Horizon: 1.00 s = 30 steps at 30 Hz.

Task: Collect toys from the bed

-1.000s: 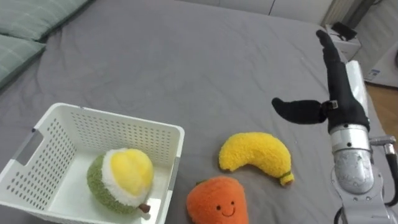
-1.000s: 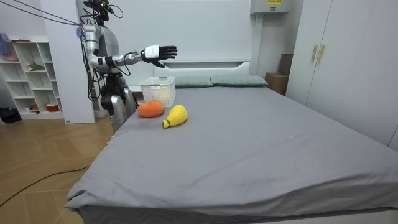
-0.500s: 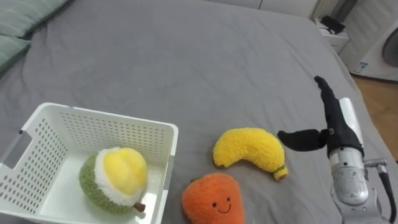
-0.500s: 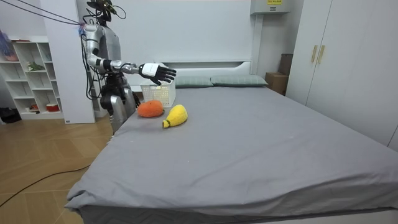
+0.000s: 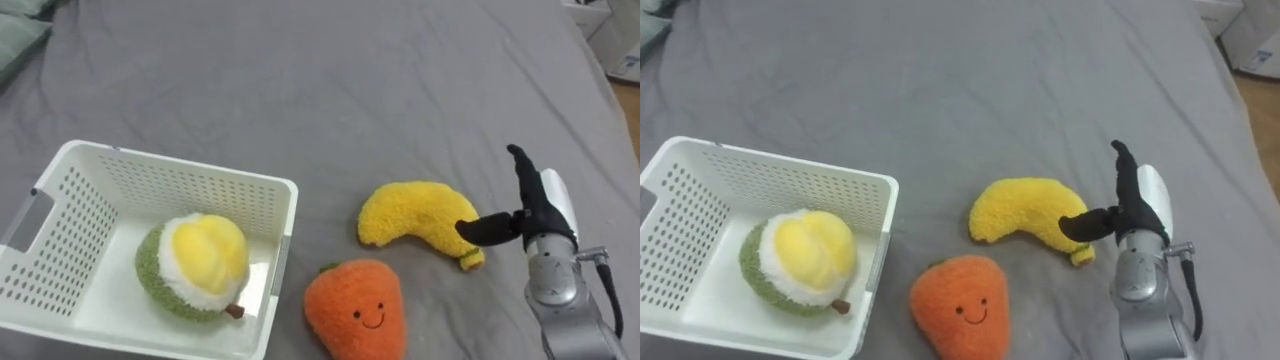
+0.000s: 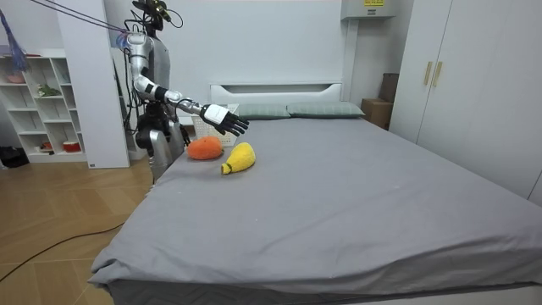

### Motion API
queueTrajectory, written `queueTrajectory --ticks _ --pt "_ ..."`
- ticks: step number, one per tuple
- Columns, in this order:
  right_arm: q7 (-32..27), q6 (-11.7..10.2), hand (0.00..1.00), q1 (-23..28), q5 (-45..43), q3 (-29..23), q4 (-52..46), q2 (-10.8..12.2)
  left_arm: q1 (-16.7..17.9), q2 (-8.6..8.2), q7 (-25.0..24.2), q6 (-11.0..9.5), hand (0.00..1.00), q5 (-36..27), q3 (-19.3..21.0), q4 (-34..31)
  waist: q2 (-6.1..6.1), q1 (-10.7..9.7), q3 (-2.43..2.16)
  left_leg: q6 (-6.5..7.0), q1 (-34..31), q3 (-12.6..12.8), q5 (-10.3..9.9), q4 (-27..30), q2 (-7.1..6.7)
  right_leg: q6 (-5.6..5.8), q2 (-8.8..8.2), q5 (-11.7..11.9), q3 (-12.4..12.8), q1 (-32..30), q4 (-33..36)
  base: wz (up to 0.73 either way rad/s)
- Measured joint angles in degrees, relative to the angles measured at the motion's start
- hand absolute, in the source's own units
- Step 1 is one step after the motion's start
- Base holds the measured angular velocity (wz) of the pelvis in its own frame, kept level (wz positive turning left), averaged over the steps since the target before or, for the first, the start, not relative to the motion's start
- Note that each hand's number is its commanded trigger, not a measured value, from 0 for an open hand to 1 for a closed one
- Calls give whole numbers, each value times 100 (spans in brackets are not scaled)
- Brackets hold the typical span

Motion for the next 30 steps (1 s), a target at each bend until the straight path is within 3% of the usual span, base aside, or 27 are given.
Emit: queueTrajectory --ticks 11,16,23,30 --pt "12 -37 0 -341 4 246 1024 -89 -155 75 -390 -7 0 -408 -234 -34 53 87 16 -2 -193 -50 6 0 -2 1 -40 -2 -76 -170 -4 2" --pt "6 -219 0 -715 179 414 1644 -393 -243 86 -512 -116 0 -582 -248 -20 53 172 18 -7 -257 -77 48 -3 -10 -3 -60 1 -174 -208 -6 7" --pt "7 -372 0 -1019 396 537 2162 -455 -243 120 -684 -156 0 -636 -455 15 63 218 51 -18 -340 -258 96 -2 -25 -10 -78 5 -390 -209 -9 14" --pt "6 -440 0 -1075 390 536 2482 -524 -223 135 -745 -183 0 -632 -450 23 70 435 58 -57 -425 -511 152 7 -36 -11 -80 4 -632 -198 -12 19"
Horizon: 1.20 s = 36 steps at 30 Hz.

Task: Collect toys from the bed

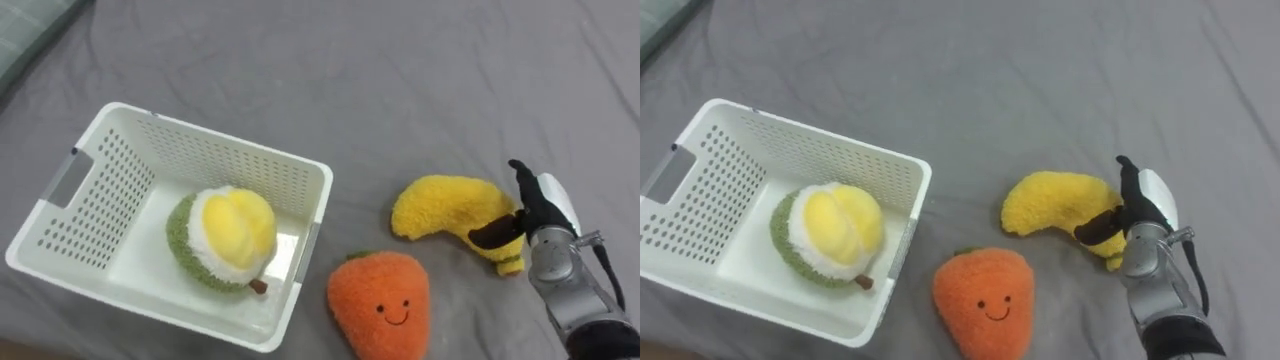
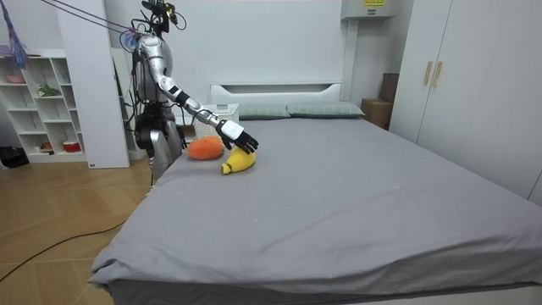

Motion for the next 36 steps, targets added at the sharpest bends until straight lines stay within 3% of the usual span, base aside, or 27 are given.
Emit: queueTrajectory --ticks 12,14,16,19,20,21,26,36 --pt "-62 -157 0 -54 -16 -1 316 -67 26 17 8 -76 0 7 6 -2 39 26 29 -29 -82 -271 100 -3 -43 -12 -25 -7 -230 35 3 13" --pt "-94 -161 34 -54 -17 -7 453 -67 26 12 7 -94 0 5 -5 0 57 28 35 -23 -91 -325 122 -10 -68 -13 -41 -9 -246 45 5 14" --pt "-122 -163 42 -56 -79 -6 555 -67 27 10 6 -96 0 1 -4 56 78 31 40 -4 -111 -349 141 -10 -93 -13 -73 -9 -339 39 7 10" --pt "-133 -167 79 -75 -94 -6 675 -67 28 10 0 -96 0 -1 -3 87 84 42 38 14 -149 -397 163 -4 -122 -13 -99 -9 -394 30 14 13" --pt "-139 -167 97 -96 -94 -14 675 -77 27 10 -9 -96 0 -1 -2 90 84 35 38 19 -169 -434 179 -5 -138 -12 -101 -9 -396 17 15 13" --pt "-144 -167 100 -109 -95 -16 676 -91 27 10 -16 -96 0 0 -2 90 84 32 38 22 -175 -447 187 -6 -145 -12 -102 -10 -400 16 14 12" --pt "-107 -167 100 -324 -207 1 953 -273 35 12 -57 -95 0 8 2 89 85 69 38 38 -176 -470 206 -14 -173 -12 -106 -11 -436 26 14 4" --pt "-45 -161 100 -358 -287 106 1528 -278 56 16 -156 -61 0 2 1 63 97 207 27 32 -165 -502 212 -19 -175 -12 -103 -11 -486 50 7 1"
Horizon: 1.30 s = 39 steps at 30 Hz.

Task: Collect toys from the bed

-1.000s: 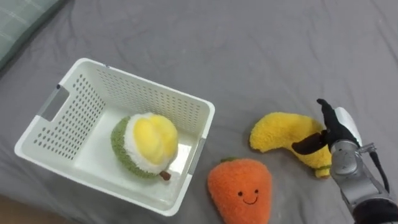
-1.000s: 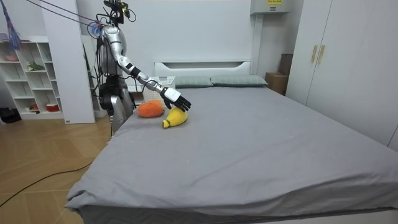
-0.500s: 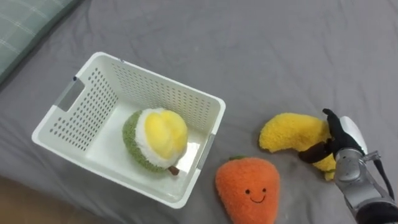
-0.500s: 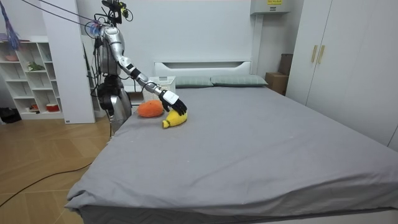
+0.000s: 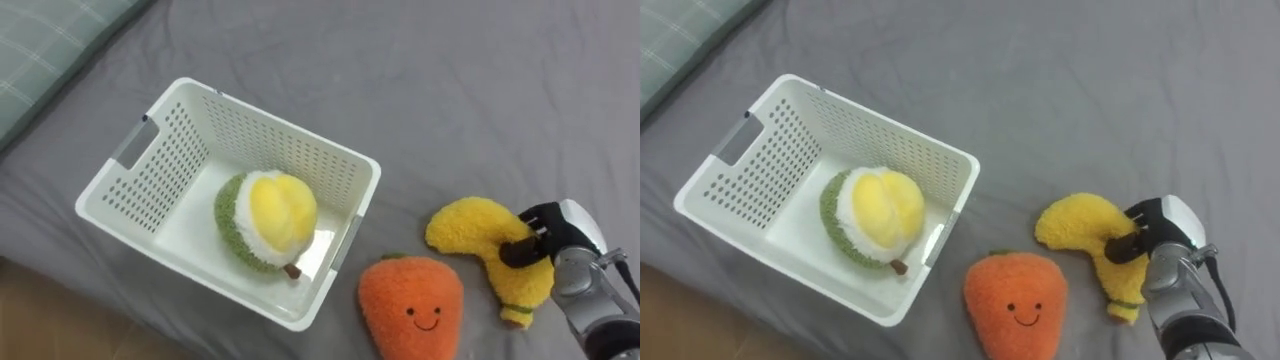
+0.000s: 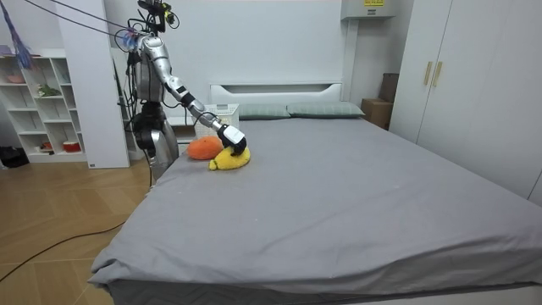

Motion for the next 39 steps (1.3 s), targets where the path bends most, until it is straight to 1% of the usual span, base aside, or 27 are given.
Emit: queueTrajectory --ticks 5,8,9,10,14,16,18,21,23,24,25,26,27,28,32,33,34,37,39 --pt "3 -3 100 34 0 0 62 2 3 -1 -1 4 0 -14 0 66 2 -14 -2 -2 29 -93 12 13 -16 2 -10 -1 -79 73 -4 9" --pt "-25 -1 100 61 0 -2 64 2 -3 -1 4 -3 0 -140 5 135 -9 -29 -9 -8 56 -131 29 5 -23 2 -14 -1 -138 110 0 9" --pt "-38 -5 100 103 0 -2 64 2 2 0 31 -3 0 -154 6 175 -8 -33 -9 -8 96 -157 30 3 -26 2 -14 -2 -168 160 -3 13" --pt "-74 -22 100 173 -2 -2 63 2 25 0 62 -9 0 -159 6 170 -4 -40 -22 -9 119 -200 31 2 -29 3 -14 -2 -221 200 -1 16" --pt "-212 -74 100 294 11 -39 83 6 81 -9 117 -49 0 -170 2 159 4 -86 -26 -15 136 -345 70 6 -73 7 -34 -5 -338 287 -14 21" --pt "-279 -74 100 294 24 -51 76 5 80 -6 187 -87 0 -140 10 141 7 -121 -28 -12 114 -415 105 -2 -104 18 -51 -13 -351 289 -12 19" --pt "-322 -73 100 302 -24 -52 35 4 91 -2 201 -129 0 -94 21 135 9 -128 -32 -5 136 -409 124 -10 -117 20 -65 -15 -332 299 0 6" --pt "-333 -73 100 490 -122 -61 -433 4 201 23 186 -139 0 -140 110 120 9 -175 -37 3 343 -383 128 -71 -124 39 -80 -26 -296 474 0 -4" --pt "-335 -59 100 719 -142 -104 -1102 0 281 52 181 -166 0 -143 137 124 -4 -221 -55 4 513 -381 127 -114 -125 51 -90 -33 -318 615 -2 0" --pt "-333 -56 100 797 -182 -145 -1319 0 291 51 179 -169 0 -142 139 121 -5 -241 -56 4 543 -381 127 -117 -125 52 -88 -34 -310 643 -5 -5" --pt "-333 -58 100 970 -287 -217 -1797 0 324 49 173 -172 0 -141 140 100 -10 -234 -60 4 628 -351 127 -144 -120 57 -84 -38 -265 706 -9 -10" --pt "-333 -58 100 1022 -346 -218 -2010 0 356 50 173 -172 0 -141 143 56 -13 -222 -65 4 671 -315 127 -161 -112 58 -81 -40 -228 724 -10 -20" --pt "-333 -62 100 1077 -435 -217 -2393 3 436 49 173 -173 0 -130 142 -74 -9 -253 -68 5 737 -279 126 -181 -108 56 -83 -41 -211 766 -16 -16" --pt "-337 -65 100 1155 -440 -227 -2717 3 458 50 175 -180 0 -114 151 -126 -2 -274 -73 5 799 -268 126 -186 -108 56 -85 -41 -206 827 -13 -13" --pt "-312 -84 100 1413 -463 -233 -3483 47 457 43 175 -257 0 -214 170 -133 4 -324 -90 9 987 -231 123 -214 -107 58 -89 -43 -153 977 -11 -7" --pt "-290 -72 100 1506 -502 -235 -3779 61 459 28 174 -258 0 -208 213 -134 7 -313 -95 11 1017 -180 122 -228 -107 59 -77 -49 -24 982 -4 -23" --pt "-236 -70 100 1581 -605 -234 -4136 71 441 -21 174 -258 0 -202 332 -134 17 -312 -97 14 1018 -131 120 -248 -104 58 -71 -50 71 972 -5 -26" --pt "-192 -78 100 1699 -859 -237 -4845 122 442 -106 172 -258 0 -178 479 -114 29 -329 -105 22 1124 -69 119 -255 -102 57 -66 -49 162 1035 7 -18" --pt "-189 -78 100 1702 -875 -239 -5015 127 416 -166 173 -258 0 -177 521 -103 24 -338 -105 33 1215 -19 110 -267 -95 58 -65 -49 198 1096 5 -11"
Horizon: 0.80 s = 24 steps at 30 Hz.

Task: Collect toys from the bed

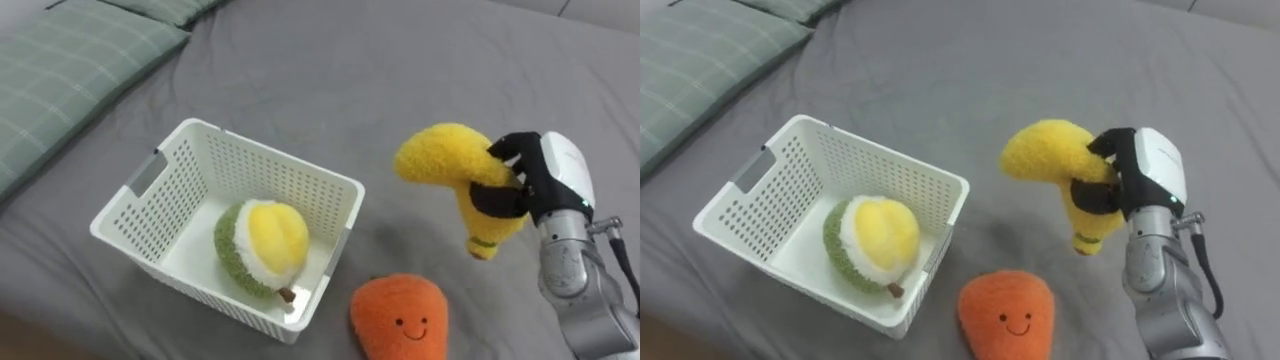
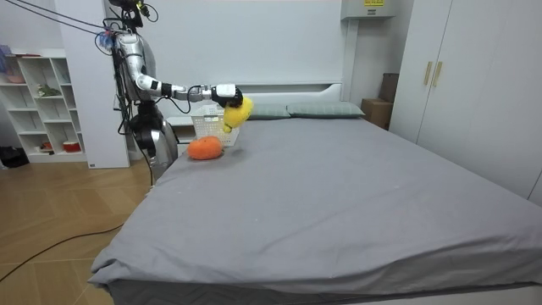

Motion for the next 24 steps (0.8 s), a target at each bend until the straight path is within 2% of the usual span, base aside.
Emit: queueTrajectory --ticks 2,8,12,15,17,19,22,24 --pt "54 3 100 4 0 2 -281 39 -32 -65 1 0 0 -2 -3 45 -1 10 2 12 55 71 -9 -41 6 2 2 2 64 30 4 -15" --pt "278 20 100 41 22 3 -1202 76 -121 -117 16 3 0 -19 -29 17 -13 -10 1 28 59 106 -30 -40 6 7 -11 3 98 -12 42 -3" --pt "399 25 100 39 16 32 -1652 86 -226 -125 15 2 0 -14 -35 19 -38 109 8 32 98 189 -31 -47 25 17 0 -4 190 -13 79 -11" --pt "597 35 100 37 -34 58 -1895 99 -335 -123 -6 -2 0 6 -35 15 -106 166 43 40 110 223 -40 -83 30 19 8 -5 233 -18 76 -5" --pt "743 83 100 36 -127 114 -2015 125 -356 -123 -23 -3 0 16 -73 12 -142 183 51 47 112 225 -48 -80 29 20 8 -5 236 -19 75 -2" --pt "880 263 100 0 -208 378 -2225 128 -357 -101 -36 -1 0 7 -133 11 -187 198 60 48 133 234 -50 -81 32 21 10 -6 243 -18 78 -5" --pt "1011 357 100 -181 -220 727 -2261 217 -411 -92 -44 0 0 20 -294 -14 -215 229 47 50 151 235 -52 -82 31 21 8 -6 239 -19 81 -1" --pt "1084 390 100 -188 -220 819 -2322 286 -510 -102 -84 1 0 75 -302 -14 -239 332 45 50 150 234 -52 -82 32 21 8 -6 236 -23 80 0"
